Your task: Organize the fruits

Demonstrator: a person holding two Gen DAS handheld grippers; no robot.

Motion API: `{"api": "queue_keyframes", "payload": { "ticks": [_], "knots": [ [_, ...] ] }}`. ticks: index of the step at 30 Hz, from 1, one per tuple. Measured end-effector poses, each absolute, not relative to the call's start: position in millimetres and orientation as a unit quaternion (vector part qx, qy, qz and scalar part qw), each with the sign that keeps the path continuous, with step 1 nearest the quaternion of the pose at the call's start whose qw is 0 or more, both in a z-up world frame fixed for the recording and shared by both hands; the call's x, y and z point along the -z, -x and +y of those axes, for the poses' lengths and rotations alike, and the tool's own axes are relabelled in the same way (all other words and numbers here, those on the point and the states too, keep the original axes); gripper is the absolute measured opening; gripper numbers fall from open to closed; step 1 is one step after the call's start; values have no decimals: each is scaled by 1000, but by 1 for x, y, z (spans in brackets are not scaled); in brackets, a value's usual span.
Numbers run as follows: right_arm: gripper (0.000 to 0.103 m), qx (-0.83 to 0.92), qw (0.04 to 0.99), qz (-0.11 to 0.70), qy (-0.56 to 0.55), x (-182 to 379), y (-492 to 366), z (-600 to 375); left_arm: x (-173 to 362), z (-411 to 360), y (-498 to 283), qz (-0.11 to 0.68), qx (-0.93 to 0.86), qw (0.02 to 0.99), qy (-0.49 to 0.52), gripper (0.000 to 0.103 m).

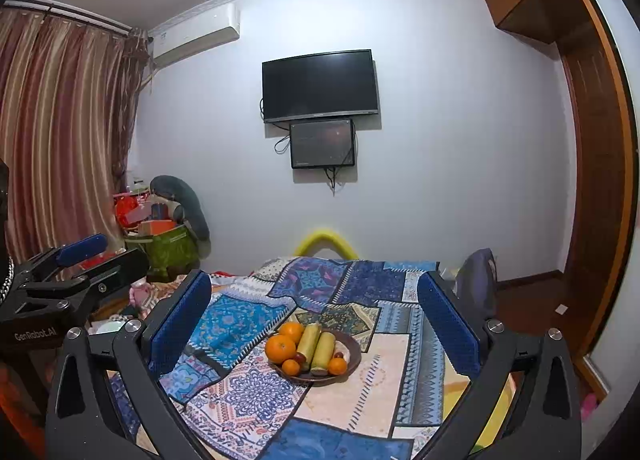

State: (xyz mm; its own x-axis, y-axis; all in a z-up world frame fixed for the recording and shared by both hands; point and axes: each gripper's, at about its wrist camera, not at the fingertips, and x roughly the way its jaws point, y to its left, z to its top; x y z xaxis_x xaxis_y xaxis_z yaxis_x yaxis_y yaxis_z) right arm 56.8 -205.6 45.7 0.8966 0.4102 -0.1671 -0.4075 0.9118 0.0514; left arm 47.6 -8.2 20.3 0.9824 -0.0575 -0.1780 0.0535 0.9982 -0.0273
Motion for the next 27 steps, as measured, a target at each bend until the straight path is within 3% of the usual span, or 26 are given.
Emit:
{"api": "queue_keyframes", "payload": {
  "ticks": [27],
  "knots": [
    [103, -206, 975, 82, -3, -50, -53, -210, -20, -7, -49, 93, 33, 995, 14, 103]
  ]
}}
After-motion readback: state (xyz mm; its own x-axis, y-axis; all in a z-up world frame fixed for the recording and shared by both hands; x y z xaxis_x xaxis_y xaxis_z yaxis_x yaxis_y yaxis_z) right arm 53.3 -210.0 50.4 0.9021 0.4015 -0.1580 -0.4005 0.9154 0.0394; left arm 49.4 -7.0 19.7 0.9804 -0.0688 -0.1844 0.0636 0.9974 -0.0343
